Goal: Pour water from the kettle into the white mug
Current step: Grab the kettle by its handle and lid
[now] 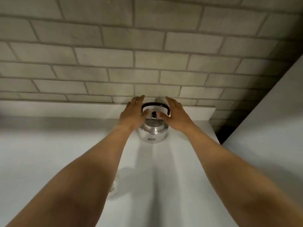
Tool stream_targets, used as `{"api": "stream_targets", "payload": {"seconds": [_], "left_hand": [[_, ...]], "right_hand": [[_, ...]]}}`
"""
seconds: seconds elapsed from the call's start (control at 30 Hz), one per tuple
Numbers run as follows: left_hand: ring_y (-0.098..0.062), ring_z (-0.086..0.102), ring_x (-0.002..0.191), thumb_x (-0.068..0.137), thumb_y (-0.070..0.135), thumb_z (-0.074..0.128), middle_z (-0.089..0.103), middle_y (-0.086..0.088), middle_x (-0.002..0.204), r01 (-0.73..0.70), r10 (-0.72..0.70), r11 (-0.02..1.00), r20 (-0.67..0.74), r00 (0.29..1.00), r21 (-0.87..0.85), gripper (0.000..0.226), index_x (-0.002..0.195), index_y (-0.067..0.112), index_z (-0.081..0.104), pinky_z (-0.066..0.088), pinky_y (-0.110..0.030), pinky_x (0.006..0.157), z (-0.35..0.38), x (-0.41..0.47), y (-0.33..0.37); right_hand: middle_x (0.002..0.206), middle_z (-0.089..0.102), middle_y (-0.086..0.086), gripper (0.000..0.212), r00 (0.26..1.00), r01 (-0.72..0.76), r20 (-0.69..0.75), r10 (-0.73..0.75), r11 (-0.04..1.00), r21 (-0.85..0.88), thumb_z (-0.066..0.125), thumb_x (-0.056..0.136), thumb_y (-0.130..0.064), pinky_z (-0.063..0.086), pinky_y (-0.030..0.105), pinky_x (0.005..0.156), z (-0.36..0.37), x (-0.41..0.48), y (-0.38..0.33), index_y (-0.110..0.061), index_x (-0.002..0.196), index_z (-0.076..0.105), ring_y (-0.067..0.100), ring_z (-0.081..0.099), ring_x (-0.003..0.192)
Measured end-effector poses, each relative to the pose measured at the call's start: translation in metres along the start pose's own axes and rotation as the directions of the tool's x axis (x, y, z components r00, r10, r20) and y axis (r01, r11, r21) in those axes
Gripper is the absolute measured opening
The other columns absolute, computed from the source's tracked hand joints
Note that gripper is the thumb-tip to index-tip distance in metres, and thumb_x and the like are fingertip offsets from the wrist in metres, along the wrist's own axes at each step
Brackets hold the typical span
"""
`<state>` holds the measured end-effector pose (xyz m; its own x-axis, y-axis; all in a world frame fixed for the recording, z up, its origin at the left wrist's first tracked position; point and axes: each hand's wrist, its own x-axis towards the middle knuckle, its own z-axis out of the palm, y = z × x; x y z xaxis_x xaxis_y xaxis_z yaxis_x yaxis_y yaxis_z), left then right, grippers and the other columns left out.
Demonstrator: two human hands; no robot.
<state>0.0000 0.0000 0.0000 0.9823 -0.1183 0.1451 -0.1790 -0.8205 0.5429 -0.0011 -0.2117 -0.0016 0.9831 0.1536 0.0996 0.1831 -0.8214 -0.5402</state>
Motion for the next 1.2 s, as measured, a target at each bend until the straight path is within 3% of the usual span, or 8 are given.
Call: {"api": "stream_targets", "payload": {"seconds": [0.23, 0.37, 0.53, 0.63, 0.77, 0.9, 1.07, 1.2], "left_hand": [[-0.032, 0.052, 0.134, 0.107, 0.037, 0.048, 0.055, -0.013, 0.148, -0.031, 0.033, 0.998, 0.039, 0.999, -0.062, 0.052, 0.156, 0.023, 0.037, 0.043, -0.043, 0.109, 0.017, 0.026, -0.017], [-0.029, 0.066, 0.109, 0.108, 0.034, 0.047, 0.071, -0.008, 0.12, -0.08, 0.082, 0.994, 0.028, 0.996, -0.07, 0.035, 0.135, 0.017, 0.06, 0.05, -0.036, 0.09, 0.019, 0.03, -0.022], [-0.027, 0.064, 0.089, 0.109, 0.03, 0.046, 0.065, -0.001, 0.094, -0.107, 0.109, 0.993, 0.032, 0.994, -0.052, 0.025, 0.119, 0.016, 0.064, 0.042, -0.032, 0.073, 0.012, 0.022, -0.015], [-0.024, 0.062, 0.091, 0.109, 0.036, 0.043, 0.065, -0.001, 0.1, -0.108, 0.111, 0.992, 0.034, 0.993, -0.072, 0.029, 0.126, 0.022, 0.061, 0.047, -0.035, 0.075, 0.001, 0.004, -0.003], [-0.025, 0.061, 0.09, 0.109, 0.035, 0.042, 0.064, -0.001, 0.1, -0.183, 0.183, 0.983, -0.011, 0.983, -0.023, 0.028, 0.127, 0.023, 0.06, 0.045, -0.035, 0.074, -0.016, -0.031, 0.014], [-0.032, 0.063, 0.088, 0.107, 0.029, 0.047, 0.068, -0.007, 0.098, -0.25, 0.251, 0.968, -0.095, 0.963, 0.024, 0.025, 0.123, 0.016, 0.06, 0.044, -0.036, 0.07, -0.03, -0.072, 0.028], [-0.033, 0.064, 0.097, 0.107, 0.027, 0.049, 0.07, -0.011, 0.105, -0.258, 0.251, 0.964, -0.105, 0.962, -0.064, 0.028, 0.128, 0.013, 0.062, 0.051, -0.042, 0.081, -0.041, -0.121, 0.045], [-0.026, 0.06, 0.119, 0.107, 0.037, 0.048, 0.061, -0.005, 0.135, -0.252, 0.233, 0.961, -0.158, 0.959, -0.111, 0.042, 0.145, 0.018, 0.049, 0.054, -0.038, 0.091, -0.045, -0.166, 0.058]], "right_hand": [[0.151, 0.053, 0.003, 0.068, 0.984, 0.175, 0.03, -0.176, 0.984, 0.039, 0.055, 0.099, -0.055, 0.044, 0.042, 0.112, 0.011, 0.038, 0.008, -0.023, 0.157, 0.04, 0.024, 0.05, 0.137], [0.107, 0.071, -0.011, 0.031, 0.978, 0.193, 0.061, -0.201, 0.975, 0.106, 0.053, 0.103, -0.045, 0.05, 0.032, 0.083, 0.015, 0.048, 0.009, -0.026, 0.124, 0.066, 0.012, 0.065, 0.097], [0.077, 0.064, -0.019, 0.011, 0.986, 0.134, 0.076, -0.149, 0.976, 0.17, 0.058, 0.1, -0.044, 0.04, 0.015, 0.061, 0.006, 0.043, 0.005, -0.035, 0.097, 0.063, -0.006, 0.061, 0.07], [0.068, 0.065, -0.029, 0.012, 0.987, 0.15, 0.021, -0.158, 0.966, 0.211, 0.061, 0.098, -0.048, 0.04, 0.01, 0.057, -0.003, 0.026, -0.003, -0.044, 0.087, 0.062, -0.008, 0.06, 0.065], [0.071, 0.067, -0.028, 0.031, 0.983, 0.182, -0.065, -0.172, 0.961, 0.207, 0.062, 0.092, -0.06, 0.041, 0.01, 0.056, -0.021, -0.008, -0.021, -0.03, 0.092, 0.07, -0.004, 0.063, 0.067], [0.073, 0.071, -0.012, 0.034, 0.972, 0.208, -0.147, -0.185, 0.965, 0.157, 0.061, 0.09, -0.06, 0.041, 0.011, 0.057, -0.033, -0.049, -0.037, -0.028, 0.093, 0.072, 0.002, 0.065, 0.073], [0.075, 0.074, -0.007, 0.031, 0.949, 0.275, -0.19, -0.251, 0.955, 0.114, 0.065, 0.093, -0.054, 0.04, 0.012, 0.061, -0.045, -0.099, -0.053, -0.025, 0.096, 0.077, 0.008, 0.065, 0.074], [0.075, 0.075, -0.01, 0.031, 0.937, 0.296, -0.222, -0.269, 0.95, 0.096, 0.068, 0.093, -0.053, 0.044, 0.014, 0.064, -0.053, -0.134, -0.062, -0.024, 0.097, 0.079, 0.006, 0.067, 0.072]]}}
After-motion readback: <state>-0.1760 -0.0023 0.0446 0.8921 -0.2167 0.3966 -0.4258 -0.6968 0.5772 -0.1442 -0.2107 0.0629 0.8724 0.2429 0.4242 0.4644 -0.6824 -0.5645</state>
